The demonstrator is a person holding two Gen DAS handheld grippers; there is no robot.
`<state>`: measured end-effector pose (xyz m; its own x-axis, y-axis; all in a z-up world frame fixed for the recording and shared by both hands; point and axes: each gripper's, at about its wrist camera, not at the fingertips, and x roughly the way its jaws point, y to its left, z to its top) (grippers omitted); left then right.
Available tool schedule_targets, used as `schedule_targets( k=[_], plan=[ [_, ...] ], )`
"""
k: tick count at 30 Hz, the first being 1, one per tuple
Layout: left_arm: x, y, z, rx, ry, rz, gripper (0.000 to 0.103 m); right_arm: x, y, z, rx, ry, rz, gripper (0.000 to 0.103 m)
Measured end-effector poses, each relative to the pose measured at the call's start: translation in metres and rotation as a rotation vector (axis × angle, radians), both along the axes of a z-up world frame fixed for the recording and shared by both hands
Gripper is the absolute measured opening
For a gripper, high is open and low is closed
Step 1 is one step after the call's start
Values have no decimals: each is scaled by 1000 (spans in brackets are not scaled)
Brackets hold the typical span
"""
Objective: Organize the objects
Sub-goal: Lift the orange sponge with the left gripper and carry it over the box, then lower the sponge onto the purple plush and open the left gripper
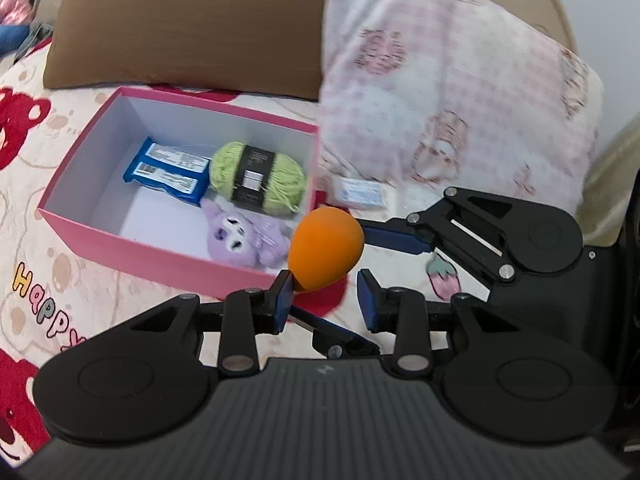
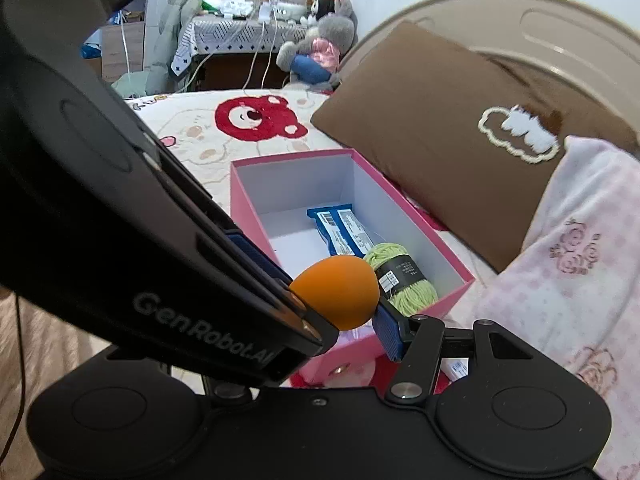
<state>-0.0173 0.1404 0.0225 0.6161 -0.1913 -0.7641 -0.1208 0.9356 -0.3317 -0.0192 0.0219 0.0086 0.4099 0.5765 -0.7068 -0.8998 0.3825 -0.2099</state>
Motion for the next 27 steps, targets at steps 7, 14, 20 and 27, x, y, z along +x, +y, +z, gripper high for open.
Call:
schedule_targets(
  k=[7, 14, 20, 27],
  plan=[
    [53, 37, -36, -90, 100, 58, 33, 48, 35, -12, -62, 112, -1, 61],
    [91, 67, -73, -192, 173, 100, 33, 87, 63, -32, -128, 191, 49, 61],
    [110, 79, -95, -241, 214, 89, 33, 107, 78, -43, -184, 210, 141, 61],
    [117, 83, -118, -310, 208, 119, 35, 119, 77, -55, -210, 238, 105, 53]
  ],
)
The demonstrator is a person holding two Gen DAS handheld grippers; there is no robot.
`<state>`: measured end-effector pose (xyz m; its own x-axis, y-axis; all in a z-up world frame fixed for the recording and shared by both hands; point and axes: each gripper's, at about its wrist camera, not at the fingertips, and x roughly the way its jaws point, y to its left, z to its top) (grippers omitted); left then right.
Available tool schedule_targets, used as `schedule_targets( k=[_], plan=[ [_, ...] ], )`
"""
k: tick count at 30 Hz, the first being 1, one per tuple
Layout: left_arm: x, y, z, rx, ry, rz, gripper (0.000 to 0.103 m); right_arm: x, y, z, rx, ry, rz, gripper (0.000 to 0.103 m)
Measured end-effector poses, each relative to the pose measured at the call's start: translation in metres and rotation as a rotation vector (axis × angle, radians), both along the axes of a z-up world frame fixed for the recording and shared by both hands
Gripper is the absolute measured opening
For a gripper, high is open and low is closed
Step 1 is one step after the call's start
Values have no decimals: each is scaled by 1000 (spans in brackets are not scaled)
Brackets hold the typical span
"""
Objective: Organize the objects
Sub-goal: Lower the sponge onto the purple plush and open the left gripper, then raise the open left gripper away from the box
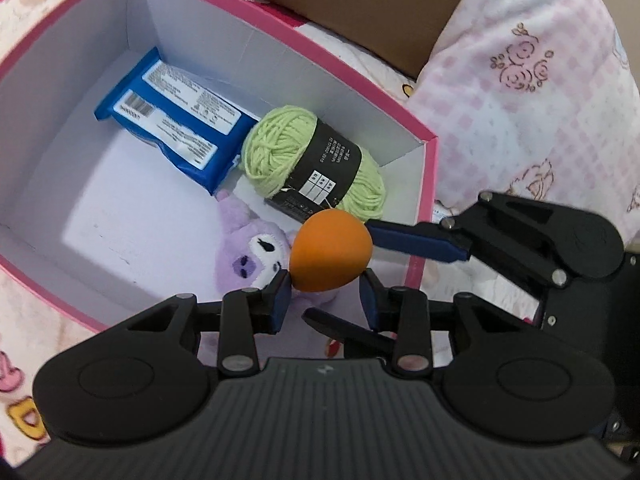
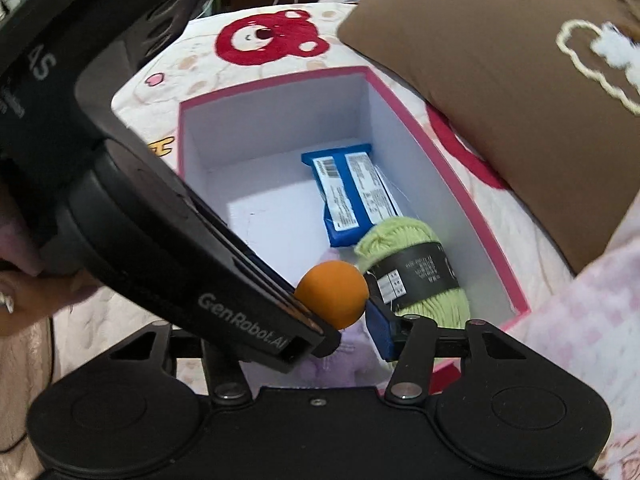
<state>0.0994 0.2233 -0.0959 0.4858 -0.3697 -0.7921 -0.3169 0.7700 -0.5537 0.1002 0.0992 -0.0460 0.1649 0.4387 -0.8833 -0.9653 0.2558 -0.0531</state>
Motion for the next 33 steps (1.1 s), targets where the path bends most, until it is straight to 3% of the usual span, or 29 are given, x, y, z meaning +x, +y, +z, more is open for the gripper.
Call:
schedule_targets(
  k=[6, 12, 16, 21, 24, 28, 33],
  plan=[
    [2, -6, -7, 3, -19, -6, 36, -8, 4, -7, -58, -93, 7, 50],
    [4, -10, -9, -19, -36, -21, 37, -9, -2, -2, -71, -109, -15, 52],
    [3, -12, -8, 7, -41, -8, 38, -13, -5, 1, -65, -145, -5, 53],
    [1, -12, -6, 24, -43, -8, 37, -17, -18, 7, -19, -137, -20, 52],
    [-2, -11, -1, 83, -40, 14, 37, -19, -28, 13, 33, -126, -49, 52],
    [-10, -9, 13, 99, -44, 9, 39, -17, -46, 22, 126, -51, -116, 53],
    [-22, -17, 39, 181, -56, -13, 43, -28, -63, 26, 166, -31, -146, 53]
  ],
)
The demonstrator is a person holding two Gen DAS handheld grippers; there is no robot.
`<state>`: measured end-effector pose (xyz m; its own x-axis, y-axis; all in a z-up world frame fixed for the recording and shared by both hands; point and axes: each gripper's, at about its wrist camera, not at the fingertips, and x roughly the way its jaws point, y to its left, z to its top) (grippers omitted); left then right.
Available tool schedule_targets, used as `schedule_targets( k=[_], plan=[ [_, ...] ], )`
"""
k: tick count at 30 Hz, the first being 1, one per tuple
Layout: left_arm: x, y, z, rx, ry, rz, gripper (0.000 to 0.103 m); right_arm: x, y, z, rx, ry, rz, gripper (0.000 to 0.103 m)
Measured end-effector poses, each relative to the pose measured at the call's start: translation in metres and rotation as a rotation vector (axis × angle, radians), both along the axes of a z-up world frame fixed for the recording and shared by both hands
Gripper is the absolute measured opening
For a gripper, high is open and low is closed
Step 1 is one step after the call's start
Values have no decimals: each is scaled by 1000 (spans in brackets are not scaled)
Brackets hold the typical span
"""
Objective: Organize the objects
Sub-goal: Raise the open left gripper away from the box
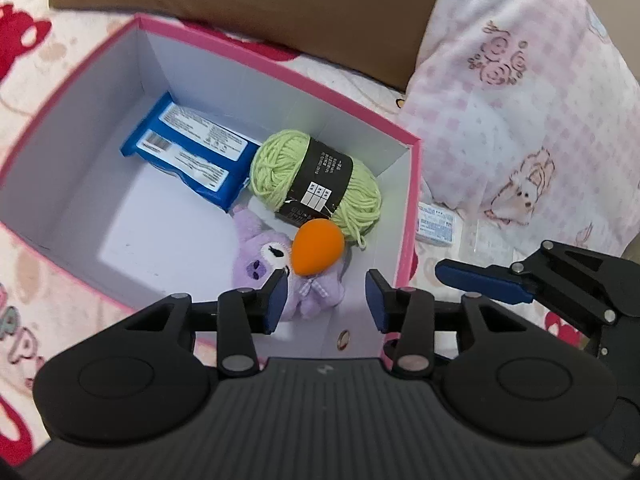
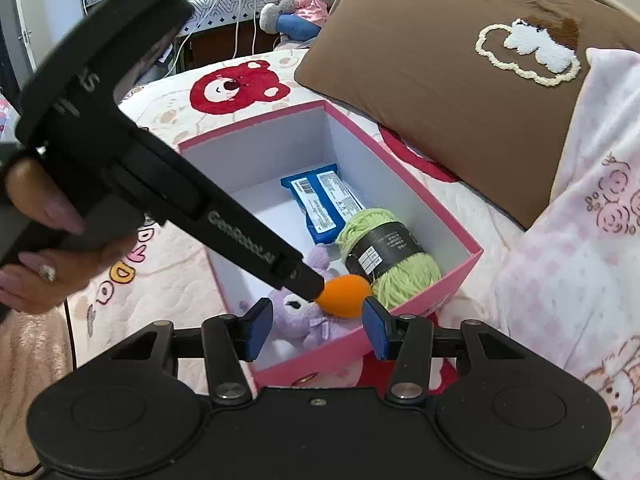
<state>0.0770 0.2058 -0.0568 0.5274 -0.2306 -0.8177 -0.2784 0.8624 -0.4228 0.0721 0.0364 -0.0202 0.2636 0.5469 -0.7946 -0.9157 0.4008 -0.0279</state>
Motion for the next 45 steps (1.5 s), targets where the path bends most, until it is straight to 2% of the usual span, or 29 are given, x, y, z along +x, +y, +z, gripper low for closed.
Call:
schedule_targets(
  k=[6, 11, 16, 26, 28, 30, 34, 45],
  plan=[
    [-22, -8, 28, 83, 10, -27, 49, -13, -7, 11, 49, 28, -4, 55],
    [-44, -10, 54, 122, 5, -38, 50, -26, -14, 24, 70, 45, -10, 56],
    [-72, -19, 83, 225, -37, -48, 53, -40, -20, 38, 90, 53, -5, 58],
    [-112, -40, 116, 196, -68, -110, 55, -71, -31, 60, 84, 70, -27, 64],
    [-119, -45, 120, 200, -78, -129, 59, -77, -36, 64, 88, 67, -36, 70],
    [-127, -52, 124, 213, -85, -148, 60, -83, -44, 69, 99, 67, -48, 81],
    [-139, -67, 129, 229, -92, -186, 63, -95, -60, 74, 105, 82, -54, 81],
    [-155, -107, 121, 168, -52, -295, 69, -113, -110, 75, 60, 133, -98, 82]
  ],
)
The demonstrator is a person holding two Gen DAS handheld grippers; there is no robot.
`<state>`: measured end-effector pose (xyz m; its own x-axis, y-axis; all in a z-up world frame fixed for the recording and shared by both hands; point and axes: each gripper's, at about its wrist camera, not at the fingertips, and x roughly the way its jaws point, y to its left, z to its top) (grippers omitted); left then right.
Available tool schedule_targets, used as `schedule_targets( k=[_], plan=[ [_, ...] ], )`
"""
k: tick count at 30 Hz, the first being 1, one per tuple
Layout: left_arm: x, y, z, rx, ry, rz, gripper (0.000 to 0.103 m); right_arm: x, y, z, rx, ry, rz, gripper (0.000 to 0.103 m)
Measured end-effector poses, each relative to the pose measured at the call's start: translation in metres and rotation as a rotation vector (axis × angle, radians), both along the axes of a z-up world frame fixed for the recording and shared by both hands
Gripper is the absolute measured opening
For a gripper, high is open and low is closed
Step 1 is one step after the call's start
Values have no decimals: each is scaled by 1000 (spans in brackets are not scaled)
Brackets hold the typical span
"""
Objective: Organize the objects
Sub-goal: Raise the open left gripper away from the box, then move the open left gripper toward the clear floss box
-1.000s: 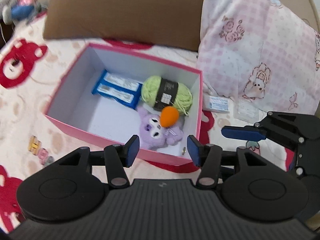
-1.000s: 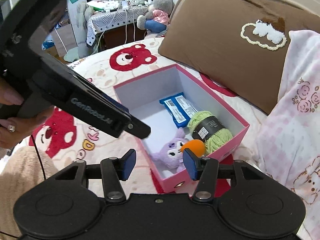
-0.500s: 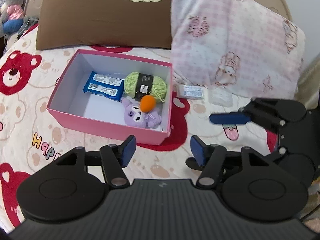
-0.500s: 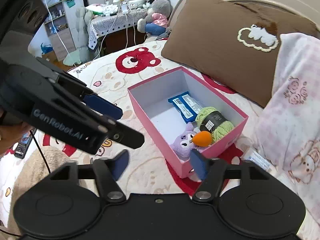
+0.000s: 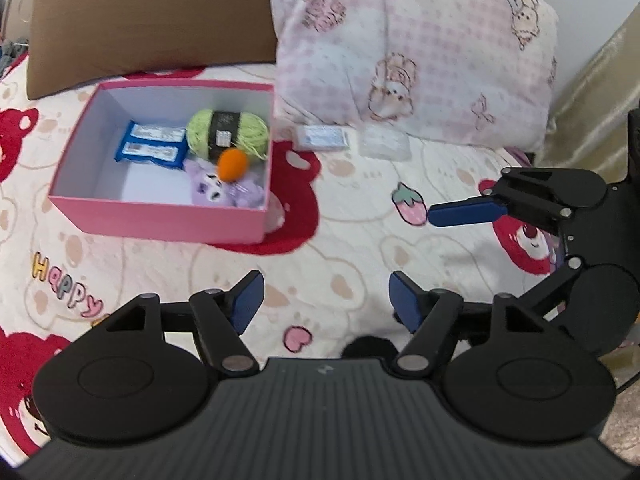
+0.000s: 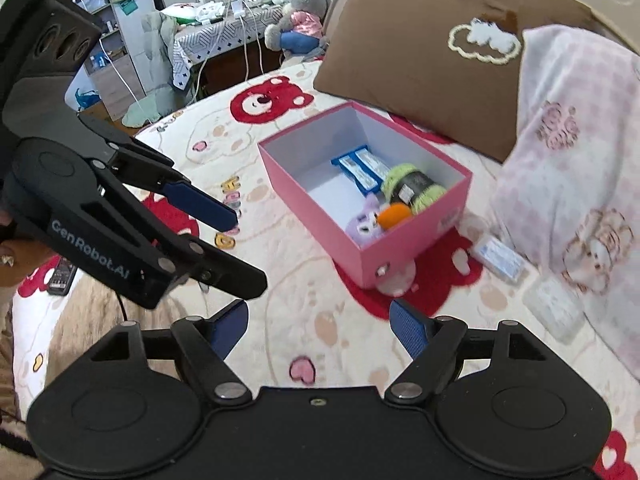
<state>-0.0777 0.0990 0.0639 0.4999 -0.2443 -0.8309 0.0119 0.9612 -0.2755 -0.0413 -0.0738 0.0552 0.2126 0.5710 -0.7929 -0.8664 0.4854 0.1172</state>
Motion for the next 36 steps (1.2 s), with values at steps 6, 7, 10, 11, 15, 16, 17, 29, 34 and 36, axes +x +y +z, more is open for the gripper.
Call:
schedule_targets(
  k=[6, 7, 10, 11, 15, 16, 17, 29, 34, 36],
  plan=[
    [-1, -17, -7, -10, 28, -27, 72, -4, -26, -5, -31, 5, -37, 82],
    [-1, -21, -9, -9, 31, -35, 76, -4, -30, -6, -33, 5, -42, 82],
    [4, -30, -13, -7, 36, -48, 78, -1, -42, -9, -38, 5, -63, 82],
    [7, -34, -15, -7, 37, -55, 78, 0, -46, -9, -36, 4, -71, 82],
    [19, -45, -21, -17, 37, -65, 79, 12, -61, -13, -20, 15, -115, 82],
    [23, -47, -22, -22, 37, -67, 81, 15, -64, -14, -17, 16, -125, 82],
    [27, -50, -24, -26, 36, -69, 81, 18, -67, -16, -15, 14, -136, 82],
    [88, -79, -51, -50, -1, -94, 84, 54, -93, -48, -6, -18, -249, 82],
    [117, -88, -64, -75, -4, -103, 84, 71, -100, -64, -24, -45, -292, 82],
    [128, -93, -67, -70, -9, -106, 84, 77, -104, -70, -22, -58, -308, 82]
  ],
)
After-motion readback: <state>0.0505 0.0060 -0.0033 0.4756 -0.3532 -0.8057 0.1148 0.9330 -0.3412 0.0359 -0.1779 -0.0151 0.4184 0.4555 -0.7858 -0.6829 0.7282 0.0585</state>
